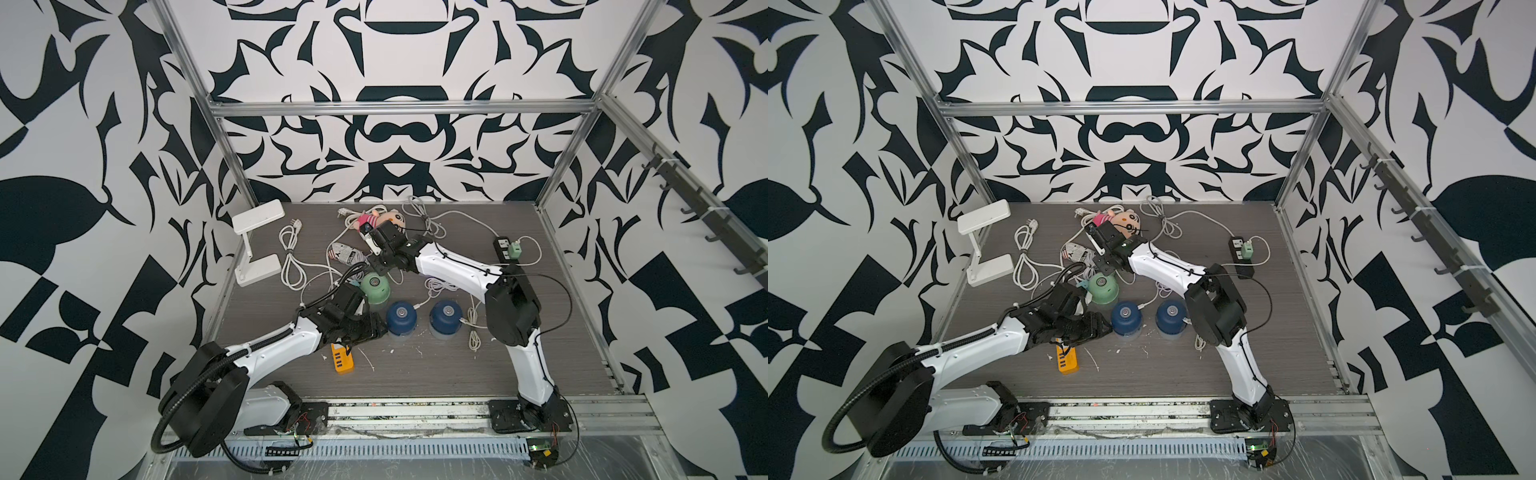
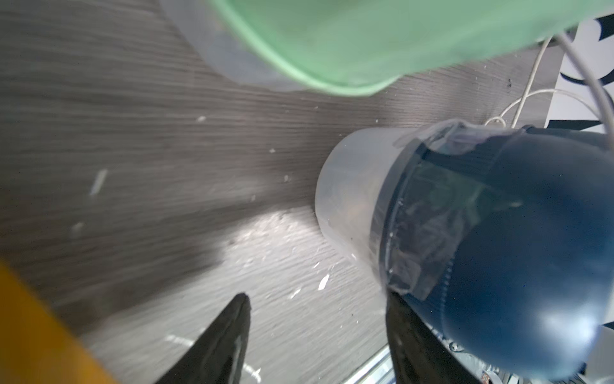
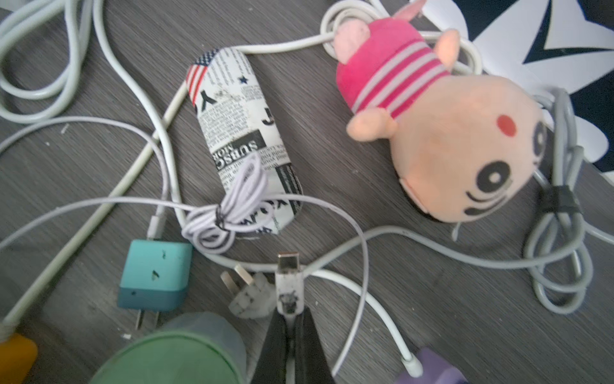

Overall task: Charge the cordless meat grinders
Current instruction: Move the cordless meat grinder to the center of the board.

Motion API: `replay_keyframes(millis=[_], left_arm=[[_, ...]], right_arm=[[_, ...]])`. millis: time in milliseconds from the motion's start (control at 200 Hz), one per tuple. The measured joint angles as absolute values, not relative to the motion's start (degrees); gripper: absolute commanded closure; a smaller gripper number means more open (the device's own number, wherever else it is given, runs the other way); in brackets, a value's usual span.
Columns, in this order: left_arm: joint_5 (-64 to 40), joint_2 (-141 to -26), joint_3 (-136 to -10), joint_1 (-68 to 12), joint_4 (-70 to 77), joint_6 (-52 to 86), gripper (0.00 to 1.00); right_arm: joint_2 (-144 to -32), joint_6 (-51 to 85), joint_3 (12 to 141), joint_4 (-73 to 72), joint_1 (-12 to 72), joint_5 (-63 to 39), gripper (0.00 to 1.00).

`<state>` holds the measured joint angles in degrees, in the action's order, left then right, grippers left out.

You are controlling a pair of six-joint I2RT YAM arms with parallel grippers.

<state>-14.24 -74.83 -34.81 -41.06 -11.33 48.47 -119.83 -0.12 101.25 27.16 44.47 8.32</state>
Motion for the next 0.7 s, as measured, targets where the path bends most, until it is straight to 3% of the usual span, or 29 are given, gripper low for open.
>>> replay_keyframes(millis=[205, 555, 700], left_arm=[[-12.6, -76.2, -36.1, -42.4, -10.7, 47.5, 0.22], [-0.5, -54.7, -28.4, -42.4, -11.6, 38.9, 0.16], [4.7, -53.6, -22.4, -42.4, -6.2, 33.1, 0.11]], right_arm=[[-115.1, -1.5, 98.6, 27.6, 42.4, 8.2, 1.00], [-114.6, -3.4, 98.0, 30.0, 42.2, 3.6, 1.00], [-114.6, -3.1, 98.0, 30.2, 41.9, 1.5, 1.00]])
